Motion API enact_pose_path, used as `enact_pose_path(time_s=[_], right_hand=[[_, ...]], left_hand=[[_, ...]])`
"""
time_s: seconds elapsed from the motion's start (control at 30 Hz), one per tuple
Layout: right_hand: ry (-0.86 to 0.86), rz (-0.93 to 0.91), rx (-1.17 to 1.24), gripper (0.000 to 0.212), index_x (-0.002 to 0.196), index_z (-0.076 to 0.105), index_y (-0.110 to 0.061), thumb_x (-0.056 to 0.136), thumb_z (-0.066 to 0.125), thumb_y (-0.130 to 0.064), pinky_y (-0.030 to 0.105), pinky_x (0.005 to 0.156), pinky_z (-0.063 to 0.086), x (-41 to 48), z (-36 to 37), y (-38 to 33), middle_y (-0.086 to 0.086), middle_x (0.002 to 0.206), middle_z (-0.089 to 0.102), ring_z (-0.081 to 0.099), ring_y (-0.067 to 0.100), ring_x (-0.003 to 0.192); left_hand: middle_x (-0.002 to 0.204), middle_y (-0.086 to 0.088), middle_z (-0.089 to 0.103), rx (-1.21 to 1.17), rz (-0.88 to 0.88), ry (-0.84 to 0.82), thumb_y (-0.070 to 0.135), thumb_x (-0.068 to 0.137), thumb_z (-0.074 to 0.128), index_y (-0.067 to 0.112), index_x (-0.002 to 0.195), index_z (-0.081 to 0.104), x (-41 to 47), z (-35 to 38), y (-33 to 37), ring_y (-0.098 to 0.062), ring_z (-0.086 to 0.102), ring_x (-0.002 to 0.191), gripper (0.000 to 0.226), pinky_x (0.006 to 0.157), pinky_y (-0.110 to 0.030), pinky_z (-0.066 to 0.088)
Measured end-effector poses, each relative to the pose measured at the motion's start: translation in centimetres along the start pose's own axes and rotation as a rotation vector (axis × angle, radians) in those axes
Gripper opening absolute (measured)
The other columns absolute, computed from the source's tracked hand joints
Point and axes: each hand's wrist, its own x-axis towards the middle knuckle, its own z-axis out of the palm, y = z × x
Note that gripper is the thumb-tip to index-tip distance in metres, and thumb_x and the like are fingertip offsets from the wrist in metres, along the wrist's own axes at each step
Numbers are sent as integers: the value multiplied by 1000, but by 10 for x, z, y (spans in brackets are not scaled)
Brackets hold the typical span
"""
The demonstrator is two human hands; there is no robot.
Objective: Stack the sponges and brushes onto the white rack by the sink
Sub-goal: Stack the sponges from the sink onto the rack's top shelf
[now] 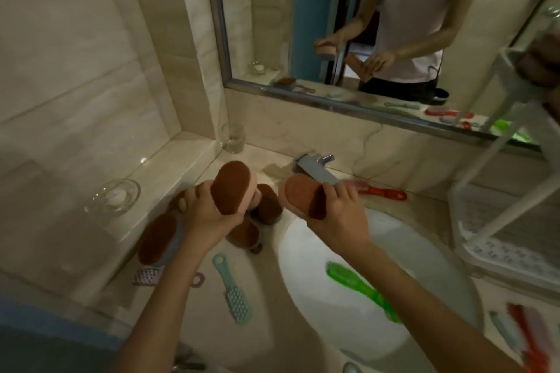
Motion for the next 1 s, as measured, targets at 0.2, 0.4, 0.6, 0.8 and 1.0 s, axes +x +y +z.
enact_pose_path(time_s=[0.2, 0.4, 0.6, 0.8, 1.0], right_hand=[[272, 104, 88, 67, 130, 45, -6, 71, 71, -21, 35, 96, 38, -21, -86, 40, 12, 124, 49, 42, 30, 115], [520, 188, 107, 73, 134, 41, -10, 69, 71, -20, 30, 98, 33, -61, -180, 92, 9, 128, 45, 39, 26, 120], [671, 280, 51, 71, 135, 41, -13, 71, 72, -15, 28, 96, 34, -94, -256, 170, 7, 129, 45, 39, 23, 118], [693, 387, -30, 70, 135, 44, -9, 73, 76, -14, 37, 103, 37, -114, -324, 267, 13, 131, 49, 43, 30, 122], [536, 438, -172, 67, 139, 39, -9, 79, 70, -13, 35, 104, 34, -110, -353, 325, 15, 137, 44, 37, 32, 128]], left_hand=[[142, -5, 29, -194, 331, -52, 16, 74, 72, 25, 142, 26, -43, -1, 105, -26, 36, 131, 83, 107, -43, 35], [131, -5, 39, -343, 662, -45, 25, 72, 77, 25, 136, 39, -95, 32, 206, -20, 45, 121, 74, 102, -32, 38], [121, -1, 42, -317, 970, -97, 27, 75, 75, 23, 136, 40, -142, 66, 299, -17, 46, 115, 71, 95, -27, 38], [136, -7, 37, -90, 1111, -281, 21, 75, 70, 19, 141, 29, -179, 103, 388, -25, 41, 125, 77, 101, -36, 40], [133, -8, 38, 53, 1076, -359, 21, 77, 68, 14, 133, 32, -191, 138, 438, -26, 40, 124, 67, 100, -42, 43]])
